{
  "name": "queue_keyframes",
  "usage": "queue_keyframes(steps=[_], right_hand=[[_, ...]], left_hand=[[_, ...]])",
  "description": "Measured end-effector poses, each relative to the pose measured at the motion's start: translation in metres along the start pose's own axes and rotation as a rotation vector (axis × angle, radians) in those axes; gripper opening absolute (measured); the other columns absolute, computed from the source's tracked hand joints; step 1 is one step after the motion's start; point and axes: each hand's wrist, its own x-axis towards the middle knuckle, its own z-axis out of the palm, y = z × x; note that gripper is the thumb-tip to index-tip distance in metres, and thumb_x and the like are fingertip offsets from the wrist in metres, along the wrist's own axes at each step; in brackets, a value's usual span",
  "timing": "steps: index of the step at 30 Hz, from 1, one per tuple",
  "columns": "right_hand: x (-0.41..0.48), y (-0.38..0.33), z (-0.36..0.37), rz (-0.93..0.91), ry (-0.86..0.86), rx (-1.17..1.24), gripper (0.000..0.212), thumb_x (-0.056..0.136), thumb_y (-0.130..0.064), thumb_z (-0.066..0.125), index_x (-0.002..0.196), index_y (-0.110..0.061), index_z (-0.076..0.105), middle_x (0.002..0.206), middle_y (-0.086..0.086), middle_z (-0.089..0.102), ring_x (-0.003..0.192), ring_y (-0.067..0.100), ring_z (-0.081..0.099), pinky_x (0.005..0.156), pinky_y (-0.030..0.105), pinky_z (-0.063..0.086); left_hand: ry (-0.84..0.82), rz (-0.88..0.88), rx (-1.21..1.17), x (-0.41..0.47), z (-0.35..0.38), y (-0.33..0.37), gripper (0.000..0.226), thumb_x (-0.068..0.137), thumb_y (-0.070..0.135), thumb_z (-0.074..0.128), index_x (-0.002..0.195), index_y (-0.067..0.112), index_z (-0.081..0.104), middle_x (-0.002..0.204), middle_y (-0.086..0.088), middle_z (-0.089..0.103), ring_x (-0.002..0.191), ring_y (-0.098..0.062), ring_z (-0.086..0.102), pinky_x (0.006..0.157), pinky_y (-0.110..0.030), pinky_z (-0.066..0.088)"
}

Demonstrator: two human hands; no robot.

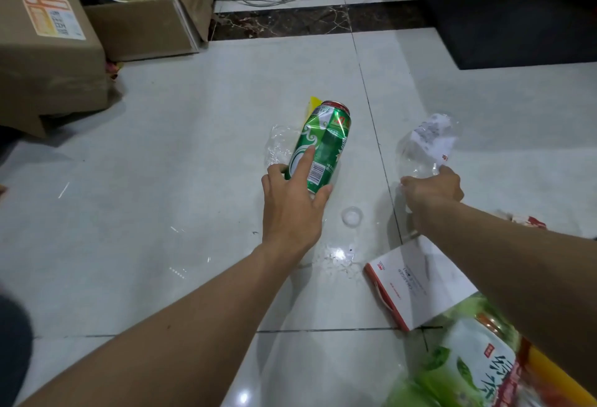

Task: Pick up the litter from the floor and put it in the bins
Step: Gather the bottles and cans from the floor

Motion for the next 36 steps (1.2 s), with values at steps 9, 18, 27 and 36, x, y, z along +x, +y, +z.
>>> queue_keyframes(steps=[9, 18, 27, 36], right_hand=[[-0.027, 0.005, 0.009, -0.081, -0.082, 0.083, 0.052, 0.089, -0.014, 0.061, 0.139, -0.022, 0.047, 0.122, 0.000, 0.056, 0.107, 0.028, 0.057, 0.093, 0.031, 0.044], [-0.092, -0.024, 0.012, -0.262, -0.241, 0.240, 0.047, 0.093, -0.014, 0.061, 0.139, -0.016, 0.050, 0.104, -0.002, 0.064, 0.099, 0.019, 0.063, 0.097, 0.031, 0.048], [-0.207, -0.091, 0.016, -0.401, -0.477, 0.512, 0.050, 0.077, -0.024, 0.078, 0.125, -0.021, 0.064, 0.086, -0.011, 0.072, 0.089, 0.015, 0.071, 0.094, 0.038, 0.053], [-0.347, -0.143, 0.048, -0.478, -0.827, 0.621, 0.049, 0.075, -0.017, 0.081, 0.121, -0.013, 0.065, 0.093, 0.002, 0.074, 0.078, 0.014, 0.074, 0.093, 0.039, 0.054]], left_hand=[[0.022, -0.043, -0.005, -0.006, -0.017, -0.002, 0.065, 0.092, 0.036, 0.061, 0.148, 0.038, 0.029, 0.127, -0.006, 0.033, 0.119, -0.019, 0.032, 0.102, -0.037, 0.044], [0.136, -0.027, -0.051, -0.014, -0.075, 0.018, 0.064, 0.093, 0.034, 0.061, 0.148, 0.038, 0.028, 0.126, -0.002, 0.030, 0.123, -0.022, 0.037, 0.103, -0.035, 0.044], [0.383, 0.089, -0.022, -0.029, -0.201, 0.036, 0.064, 0.092, 0.033, 0.062, 0.147, 0.041, 0.031, 0.118, 0.002, 0.030, 0.118, -0.022, 0.043, 0.103, -0.032, 0.042], [0.651, 0.050, 0.115, -0.078, -0.346, -0.001, 0.064, 0.091, 0.035, 0.063, 0.147, 0.039, 0.032, 0.118, 0.000, 0.031, 0.115, -0.024, 0.043, 0.104, -0.032, 0.038]])
